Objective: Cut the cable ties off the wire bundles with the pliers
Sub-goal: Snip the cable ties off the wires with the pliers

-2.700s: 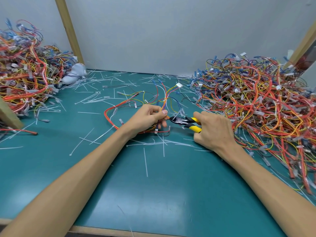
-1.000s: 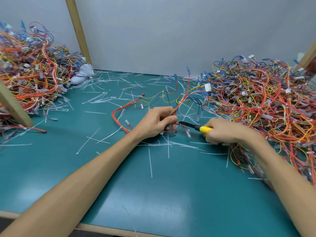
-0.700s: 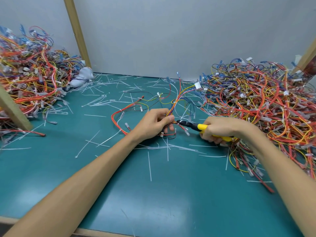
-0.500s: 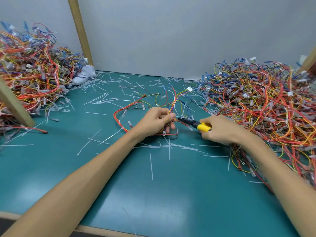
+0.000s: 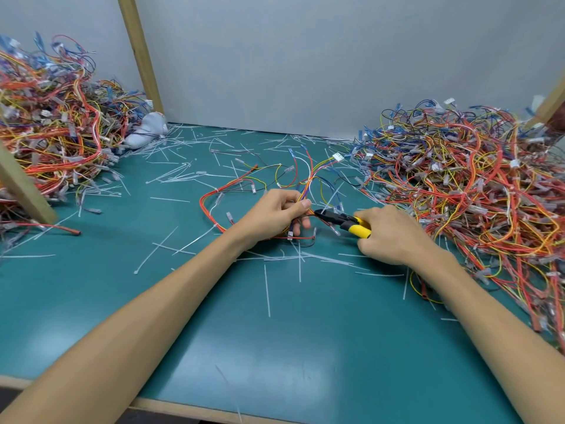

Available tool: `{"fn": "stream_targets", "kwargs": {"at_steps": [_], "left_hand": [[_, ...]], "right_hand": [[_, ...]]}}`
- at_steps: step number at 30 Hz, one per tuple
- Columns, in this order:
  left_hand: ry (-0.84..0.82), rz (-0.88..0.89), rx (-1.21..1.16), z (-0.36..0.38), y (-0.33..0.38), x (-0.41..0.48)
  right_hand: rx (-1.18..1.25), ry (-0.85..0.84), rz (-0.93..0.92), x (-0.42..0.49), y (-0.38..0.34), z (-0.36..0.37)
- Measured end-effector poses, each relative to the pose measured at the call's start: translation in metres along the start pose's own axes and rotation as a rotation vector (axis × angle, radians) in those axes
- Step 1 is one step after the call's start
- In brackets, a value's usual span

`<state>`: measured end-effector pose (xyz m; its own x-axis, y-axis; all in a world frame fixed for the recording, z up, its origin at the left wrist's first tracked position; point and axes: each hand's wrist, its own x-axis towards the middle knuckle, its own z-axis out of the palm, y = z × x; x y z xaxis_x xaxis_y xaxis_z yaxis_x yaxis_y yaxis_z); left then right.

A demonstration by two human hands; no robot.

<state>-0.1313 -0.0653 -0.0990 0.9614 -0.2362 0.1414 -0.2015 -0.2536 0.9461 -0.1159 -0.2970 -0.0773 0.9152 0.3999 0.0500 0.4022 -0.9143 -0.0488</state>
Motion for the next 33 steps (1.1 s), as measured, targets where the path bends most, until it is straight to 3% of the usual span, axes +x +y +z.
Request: {"fn": "stream_targets", "kwargs": {"at_steps": [15,33], "left_hand": [[0.002,-0.009,0.013,-0.0003,0.0042,-0.0026],[0.003,-0.012,0.001,-0.0003,0.0055,-0.0034]], "right_hand": [[0.001,0.164,-0.006,-0.0089,-0.006,0.0101],[0.02,0.172,0.01,-0.0102,-0.0065,0.0108]]}}
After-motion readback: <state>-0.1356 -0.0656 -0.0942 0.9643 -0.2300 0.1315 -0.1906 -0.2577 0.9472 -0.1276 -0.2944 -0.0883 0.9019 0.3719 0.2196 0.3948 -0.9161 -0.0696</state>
